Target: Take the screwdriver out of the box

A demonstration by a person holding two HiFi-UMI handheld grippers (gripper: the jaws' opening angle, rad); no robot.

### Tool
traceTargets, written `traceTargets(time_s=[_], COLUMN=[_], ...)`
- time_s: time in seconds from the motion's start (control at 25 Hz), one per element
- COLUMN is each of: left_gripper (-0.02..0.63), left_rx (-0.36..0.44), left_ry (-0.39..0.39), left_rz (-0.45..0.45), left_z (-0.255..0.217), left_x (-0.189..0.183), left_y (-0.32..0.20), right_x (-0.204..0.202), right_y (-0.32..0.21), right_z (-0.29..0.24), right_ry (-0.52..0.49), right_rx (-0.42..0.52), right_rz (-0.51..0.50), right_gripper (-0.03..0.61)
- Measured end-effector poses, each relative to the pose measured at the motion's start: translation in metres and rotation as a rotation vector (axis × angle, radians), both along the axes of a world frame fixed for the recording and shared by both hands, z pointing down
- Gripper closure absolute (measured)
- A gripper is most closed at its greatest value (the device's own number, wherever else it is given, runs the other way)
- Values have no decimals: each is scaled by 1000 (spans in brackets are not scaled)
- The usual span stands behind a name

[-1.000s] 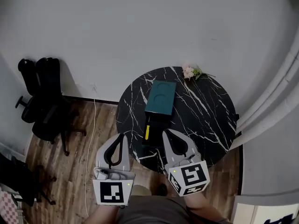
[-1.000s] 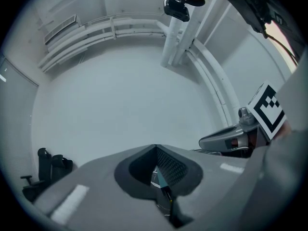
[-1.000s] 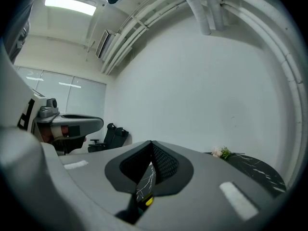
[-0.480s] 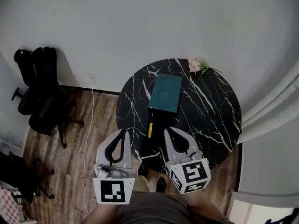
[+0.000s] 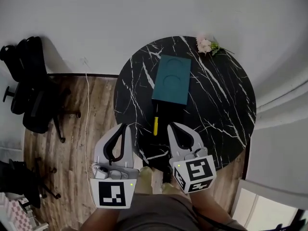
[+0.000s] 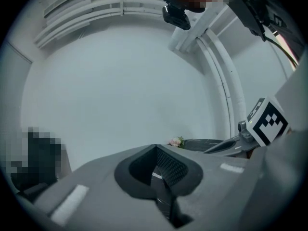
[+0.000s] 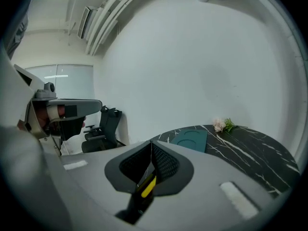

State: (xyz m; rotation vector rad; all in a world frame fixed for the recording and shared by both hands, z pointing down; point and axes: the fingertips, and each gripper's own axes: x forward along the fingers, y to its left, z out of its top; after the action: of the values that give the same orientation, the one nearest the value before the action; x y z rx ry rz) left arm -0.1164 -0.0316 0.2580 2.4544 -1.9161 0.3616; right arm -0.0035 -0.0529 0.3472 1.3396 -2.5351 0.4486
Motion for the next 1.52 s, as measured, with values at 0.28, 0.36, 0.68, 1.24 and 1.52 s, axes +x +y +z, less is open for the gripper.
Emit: traceTargets(time_s=[0.28, 0.36, 0.68, 1.24, 1.52], left_gripper=[614, 614, 614, 614, 614], left_rx=[-96, -120, -143, -205, -222], left_ry=[1, 3, -13, 21, 34], left_rz=[15, 8, -3, 4, 3], left_z=[41, 52, 78, 109, 110], left_x=[-14, -21, -47, -67, -74], left_y=[-21, -25, -50, -79, -88], right_x=[-15, -20, -30, -37, -41], right_y=[-15, -17, -25, -43, -54], right_z=[50, 65, 119, 148, 163], right_ry=[20, 25, 62, 243, 318], right_rx=[-112, -139, -252, -376, -417], right_rz=[9, 9, 52, 57, 32], right_gripper=[545, 543, 511, 477, 468])
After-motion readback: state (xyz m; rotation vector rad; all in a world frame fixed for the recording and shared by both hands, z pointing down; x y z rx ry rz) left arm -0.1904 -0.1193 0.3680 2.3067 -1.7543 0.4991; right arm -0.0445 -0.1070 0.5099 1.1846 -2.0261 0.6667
